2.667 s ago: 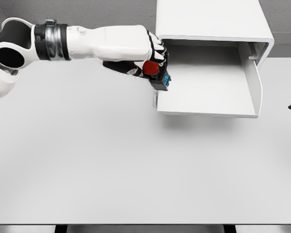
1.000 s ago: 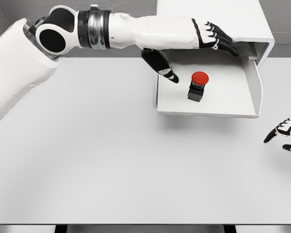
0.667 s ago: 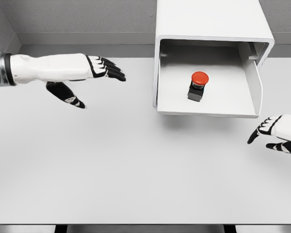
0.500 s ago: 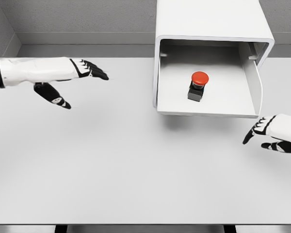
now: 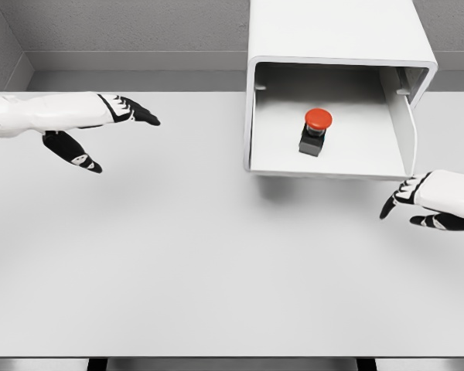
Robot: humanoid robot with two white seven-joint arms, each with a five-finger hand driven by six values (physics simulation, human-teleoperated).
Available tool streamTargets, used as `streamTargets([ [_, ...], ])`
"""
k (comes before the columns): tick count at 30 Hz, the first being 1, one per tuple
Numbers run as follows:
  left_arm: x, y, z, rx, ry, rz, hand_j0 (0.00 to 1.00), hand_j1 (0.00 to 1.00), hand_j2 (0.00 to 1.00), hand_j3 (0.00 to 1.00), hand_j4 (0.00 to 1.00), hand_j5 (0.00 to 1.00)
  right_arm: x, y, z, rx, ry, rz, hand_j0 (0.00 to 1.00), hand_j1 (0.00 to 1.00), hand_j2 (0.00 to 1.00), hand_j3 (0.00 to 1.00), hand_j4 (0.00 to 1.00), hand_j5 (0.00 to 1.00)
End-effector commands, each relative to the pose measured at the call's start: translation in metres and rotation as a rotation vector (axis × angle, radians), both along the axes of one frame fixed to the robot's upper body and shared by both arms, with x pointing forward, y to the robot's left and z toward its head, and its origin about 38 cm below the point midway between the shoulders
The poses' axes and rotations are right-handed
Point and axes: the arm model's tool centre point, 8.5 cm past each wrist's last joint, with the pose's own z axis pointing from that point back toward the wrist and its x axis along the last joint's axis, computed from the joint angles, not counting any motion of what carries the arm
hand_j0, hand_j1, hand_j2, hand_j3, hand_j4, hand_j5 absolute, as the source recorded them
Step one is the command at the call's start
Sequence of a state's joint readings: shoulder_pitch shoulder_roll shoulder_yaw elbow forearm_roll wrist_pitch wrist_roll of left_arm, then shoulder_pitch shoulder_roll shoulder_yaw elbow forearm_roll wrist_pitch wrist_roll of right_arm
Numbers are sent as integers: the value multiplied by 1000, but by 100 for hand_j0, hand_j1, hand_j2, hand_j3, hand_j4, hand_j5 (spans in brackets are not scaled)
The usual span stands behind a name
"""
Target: Slide open multi-storey tabletop storage cabinets and put open load switch and slide close multi-storey tabletop storage cabinets
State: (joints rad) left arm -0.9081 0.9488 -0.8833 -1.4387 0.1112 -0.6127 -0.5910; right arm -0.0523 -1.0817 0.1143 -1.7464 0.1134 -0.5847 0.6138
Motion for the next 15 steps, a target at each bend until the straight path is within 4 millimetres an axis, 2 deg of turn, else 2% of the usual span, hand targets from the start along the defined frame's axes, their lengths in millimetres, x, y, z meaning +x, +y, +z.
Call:
streamTargets([
  [1,1,0,0,-7,4,4,100,100,100,100,100,100,-5,12,-4,64,25,48,64,64,64,64,64,64],
  [6,3,4,-2,-5,10,18,100,100,100,100,100,100,-2,3,-6,65,29,21,64,64,64,64,64,64],
  [12,3,5,-2,-5,10,19,100,100,100,100,100,100,5,-22,-11,71,43,-65,64,64,64,64,64,64],
  [15,3,5,-2,-5,10,19,100,100,100,100,100,100,5,-23,-12,75,49,-68,64,64,64,64,64,64],
])
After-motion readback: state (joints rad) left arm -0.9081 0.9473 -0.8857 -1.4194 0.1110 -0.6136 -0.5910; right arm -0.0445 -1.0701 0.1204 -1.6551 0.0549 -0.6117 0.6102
